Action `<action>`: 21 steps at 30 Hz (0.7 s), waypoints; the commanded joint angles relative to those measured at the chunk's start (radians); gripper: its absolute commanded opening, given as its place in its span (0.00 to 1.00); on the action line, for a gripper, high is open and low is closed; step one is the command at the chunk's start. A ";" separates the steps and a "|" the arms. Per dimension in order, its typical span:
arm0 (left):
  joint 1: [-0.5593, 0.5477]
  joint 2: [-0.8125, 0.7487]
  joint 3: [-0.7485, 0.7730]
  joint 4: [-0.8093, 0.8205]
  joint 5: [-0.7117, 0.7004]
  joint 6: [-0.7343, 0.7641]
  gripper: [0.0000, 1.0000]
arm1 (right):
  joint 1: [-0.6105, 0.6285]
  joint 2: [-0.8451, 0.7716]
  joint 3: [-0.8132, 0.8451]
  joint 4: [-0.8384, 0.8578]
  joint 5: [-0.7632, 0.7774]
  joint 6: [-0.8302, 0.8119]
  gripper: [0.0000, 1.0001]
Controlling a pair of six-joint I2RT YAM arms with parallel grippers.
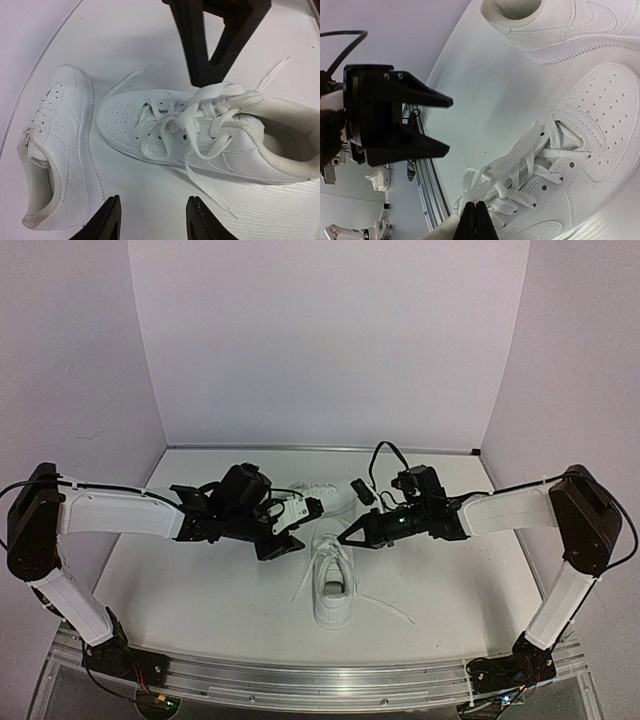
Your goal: Tie the shoes
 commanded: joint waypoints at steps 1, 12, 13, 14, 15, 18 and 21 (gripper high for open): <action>0.052 -0.012 0.001 0.026 0.083 0.023 0.47 | 0.008 -0.054 0.000 -0.018 0.011 -0.034 0.00; 0.068 0.084 0.052 0.039 0.201 0.156 0.50 | 0.008 -0.052 0.005 -0.023 -0.012 -0.044 0.00; 0.068 0.097 0.059 0.044 0.185 0.168 0.50 | 0.008 -0.053 0.005 -0.023 -0.019 -0.047 0.00; 0.068 0.108 0.063 0.052 0.178 0.180 0.49 | 0.008 -0.053 0.004 -0.024 -0.022 -0.048 0.00; 0.068 0.119 0.066 0.062 0.171 0.193 0.49 | 0.008 -0.054 0.003 -0.024 -0.025 -0.050 0.00; 0.069 0.141 0.065 0.115 0.132 0.227 0.46 | 0.008 -0.051 0.006 -0.030 -0.040 -0.057 0.00; 0.074 0.169 0.074 0.164 0.112 0.255 0.45 | 0.009 -0.046 0.011 -0.041 -0.052 -0.068 0.00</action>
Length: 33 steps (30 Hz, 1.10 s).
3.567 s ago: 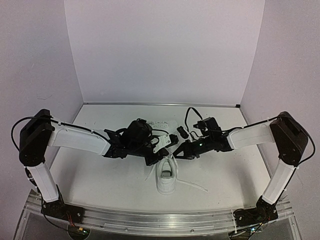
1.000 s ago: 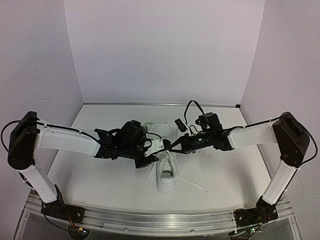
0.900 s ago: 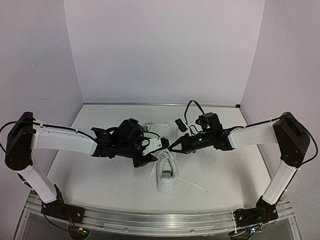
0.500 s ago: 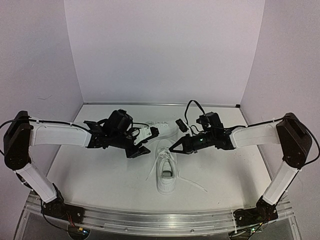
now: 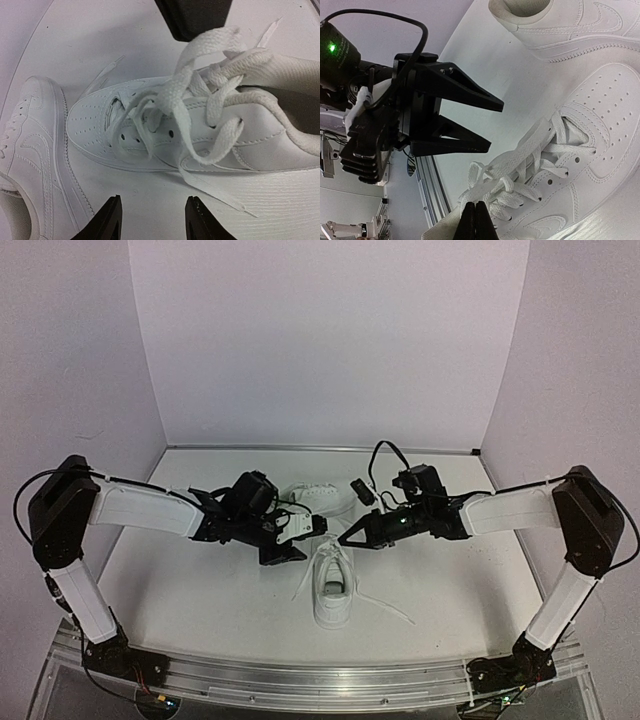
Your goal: Tie the shoes
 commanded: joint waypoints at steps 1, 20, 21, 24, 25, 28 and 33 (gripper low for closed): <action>0.010 0.040 0.066 0.121 -0.028 0.069 0.44 | 0.009 -0.026 0.012 -0.010 -0.040 -0.032 0.00; 0.032 0.165 0.182 0.096 0.104 0.242 0.50 | 0.014 -0.010 0.036 -0.072 -0.059 -0.075 0.00; 0.032 0.163 0.185 0.092 0.117 0.249 0.49 | 0.014 -0.007 0.038 -0.074 -0.061 -0.077 0.00; 0.032 0.155 0.188 0.087 0.147 0.261 0.48 | 0.014 0.005 0.042 -0.077 -0.066 -0.082 0.00; 0.031 0.154 0.191 0.082 0.157 0.265 0.47 | 0.014 0.006 0.042 -0.077 -0.065 -0.083 0.00; 0.028 0.167 0.223 0.008 0.168 0.290 0.41 | 0.014 0.007 0.040 -0.078 -0.061 -0.083 0.00; 0.008 0.190 0.266 -0.067 0.129 0.341 0.23 | 0.014 0.007 0.039 -0.080 -0.058 -0.084 0.00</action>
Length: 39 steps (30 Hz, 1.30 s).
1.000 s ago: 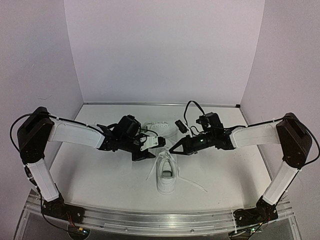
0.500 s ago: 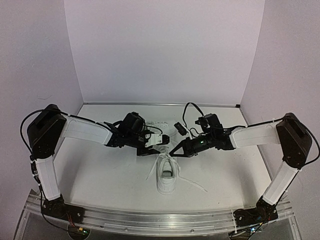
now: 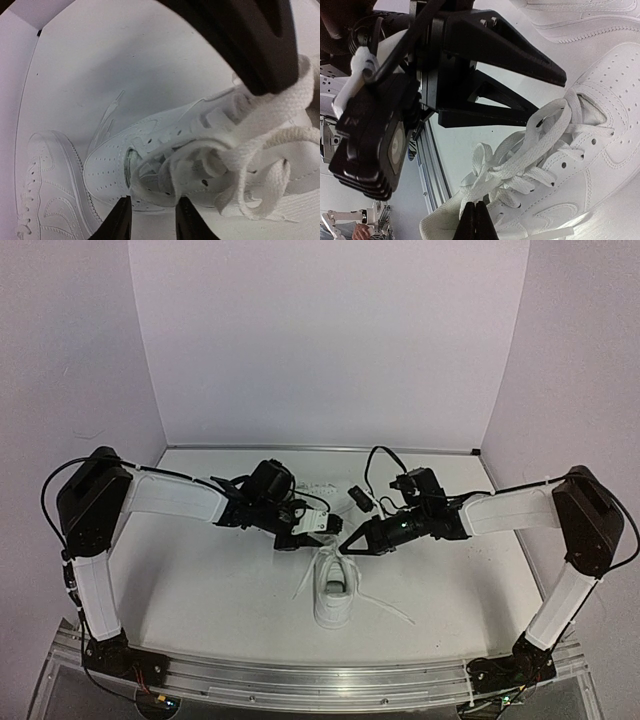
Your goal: Tie the shoes
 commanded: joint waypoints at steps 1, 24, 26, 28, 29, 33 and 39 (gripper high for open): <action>-0.023 0.015 0.069 -0.064 0.010 0.054 0.18 | 0.007 0.005 0.035 -0.003 -0.012 -0.019 0.00; -0.023 -0.202 -0.168 0.136 -0.248 -0.209 0.00 | -0.003 -0.119 -0.031 -0.049 0.151 -0.001 0.00; -0.023 -0.217 -0.175 0.134 -0.247 -0.224 0.00 | -0.007 -0.135 -0.034 -0.053 0.170 0.004 0.00; -0.023 -0.231 -0.183 0.129 -0.248 -0.236 0.00 | -0.011 -0.152 -0.039 -0.059 0.187 0.007 0.00; -0.025 -0.238 -0.184 0.121 -0.249 -0.242 0.00 | -0.012 -0.160 -0.042 -0.062 0.195 0.007 0.00; -0.027 -0.266 -0.197 0.087 -0.269 -0.257 0.00 | -0.016 -0.179 -0.046 -0.086 0.223 0.003 0.00; -0.030 -0.328 -0.237 0.013 -0.324 -0.286 0.00 | -0.015 -0.202 -0.065 -0.105 0.250 -0.001 0.00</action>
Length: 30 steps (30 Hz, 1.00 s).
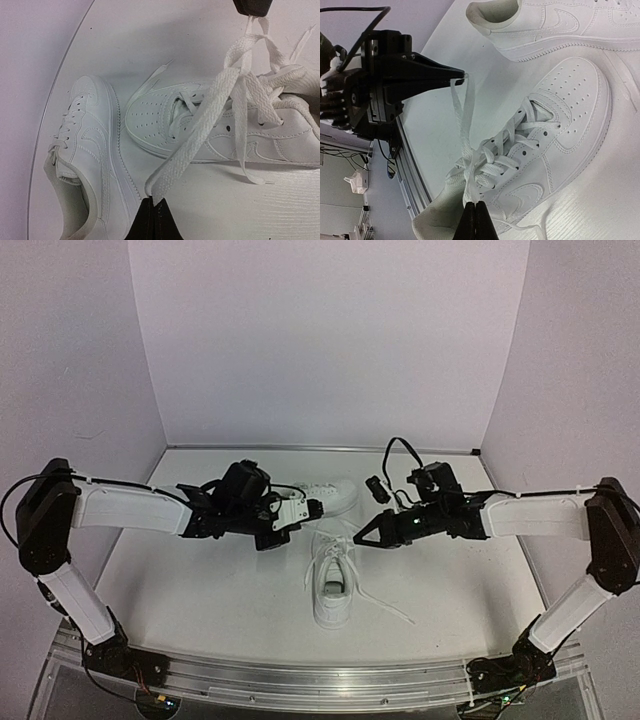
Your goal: Tie the shoes
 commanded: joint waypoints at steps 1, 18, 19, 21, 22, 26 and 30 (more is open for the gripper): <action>-0.005 -0.085 -0.034 -0.056 -0.060 -0.051 0.00 | -0.006 -0.050 -0.021 -0.021 0.040 -0.007 0.00; -0.010 -0.133 -0.114 -0.140 -0.251 -0.181 0.00 | -0.007 -0.092 -0.077 -0.100 0.134 -0.030 0.00; -0.010 -0.130 -0.114 -0.142 -0.261 -0.186 0.00 | -0.009 -0.096 -0.082 -0.103 0.142 -0.030 0.00; -0.010 -0.127 -0.115 -0.139 -0.293 -0.193 0.00 | -0.010 -0.103 -0.091 -0.110 0.158 -0.029 0.00; -0.010 -0.125 -0.117 -0.137 -0.308 -0.196 0.00 | -0.013 -0.106 -0.096 -0.115 0.167 -0.030 0.00; -0.008 -0.113 -0.115 -0.133 -0.362 -0.211 0.00 | -0.023 -0.125 -0.113 -0.126 0.185 -0.031 0.00; -0.005 -0.096 -0.106 -0.140 -0.381 -0.226 0.00 | -0.030 -0.142 -0.121 -0.137 0.196 -0.031 0.00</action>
